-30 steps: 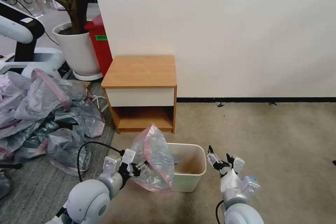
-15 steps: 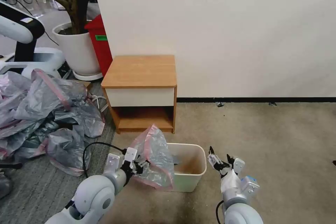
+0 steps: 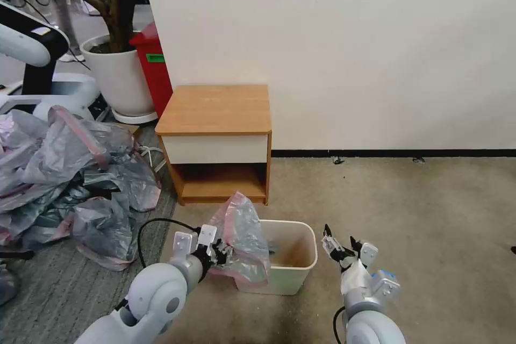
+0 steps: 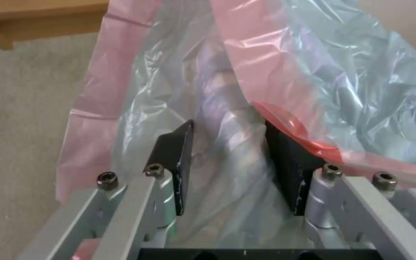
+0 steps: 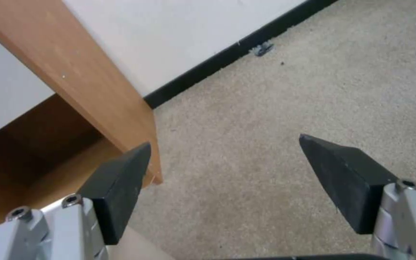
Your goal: Pick up the garbage bag from the table and place it over the trash can.
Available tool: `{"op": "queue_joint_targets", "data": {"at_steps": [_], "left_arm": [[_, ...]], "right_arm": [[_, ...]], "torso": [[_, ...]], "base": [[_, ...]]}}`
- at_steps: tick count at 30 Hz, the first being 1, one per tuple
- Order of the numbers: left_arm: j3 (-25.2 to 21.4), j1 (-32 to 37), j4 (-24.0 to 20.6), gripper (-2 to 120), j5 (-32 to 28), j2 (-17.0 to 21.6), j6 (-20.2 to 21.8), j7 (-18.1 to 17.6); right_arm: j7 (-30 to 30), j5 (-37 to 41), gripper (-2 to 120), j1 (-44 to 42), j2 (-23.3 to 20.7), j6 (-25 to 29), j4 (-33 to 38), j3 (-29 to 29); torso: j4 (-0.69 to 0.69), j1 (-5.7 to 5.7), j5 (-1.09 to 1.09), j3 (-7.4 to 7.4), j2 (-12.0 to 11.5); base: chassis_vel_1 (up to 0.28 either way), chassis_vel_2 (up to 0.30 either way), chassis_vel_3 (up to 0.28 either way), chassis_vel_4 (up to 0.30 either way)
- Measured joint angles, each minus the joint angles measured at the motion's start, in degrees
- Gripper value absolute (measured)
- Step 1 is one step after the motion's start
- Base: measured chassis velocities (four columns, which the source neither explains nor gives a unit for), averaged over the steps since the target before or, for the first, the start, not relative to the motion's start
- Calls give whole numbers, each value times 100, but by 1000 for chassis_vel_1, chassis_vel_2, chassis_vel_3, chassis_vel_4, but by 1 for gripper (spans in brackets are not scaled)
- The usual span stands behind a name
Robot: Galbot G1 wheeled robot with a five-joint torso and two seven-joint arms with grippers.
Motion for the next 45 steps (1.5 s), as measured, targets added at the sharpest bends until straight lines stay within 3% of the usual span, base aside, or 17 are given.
{"op": "queue_joint_targets", "data": {"at_steps": [16, 23, 30, 42, 45], "left_arm": [[164, -219, 131, 38, -735, -18, -1, -588], [242, -338, 214, 25, -1026, -31, -2, -874], [276, -373, 247, 10, -1056, -32, -2, -946], [252, -480, 324, 9, -1020, -133, 6, -918], [271, -581, 336, 9, -939, -224, 6, -855]], "right_arm": [[-2, 5, 81, 5, 7, 20, -56, 17], [-5, 5, 79, 24, 12, 26, -97, 13], [-5, 7, 79, 31, 2, 31, -104, 17], [-21, -54, 80, 4, -181, 32, 310, 144], [-165, -54, 80, -95, -420, 27, 851, 229]], "torso": [[0, 0, 0, 0, 0], [0, 0, 0, -1, 0], [0, 0, 0, 0, 0], [0, 0, 0, 0, 0], [0, 0, 1, 0, 0]], "base": [[0, 0, 0, 0], [0, 0, 0, 0], [0, 0, 0, 0], [0, 0, 0, 0], [0, 0, 0, 0]]}}
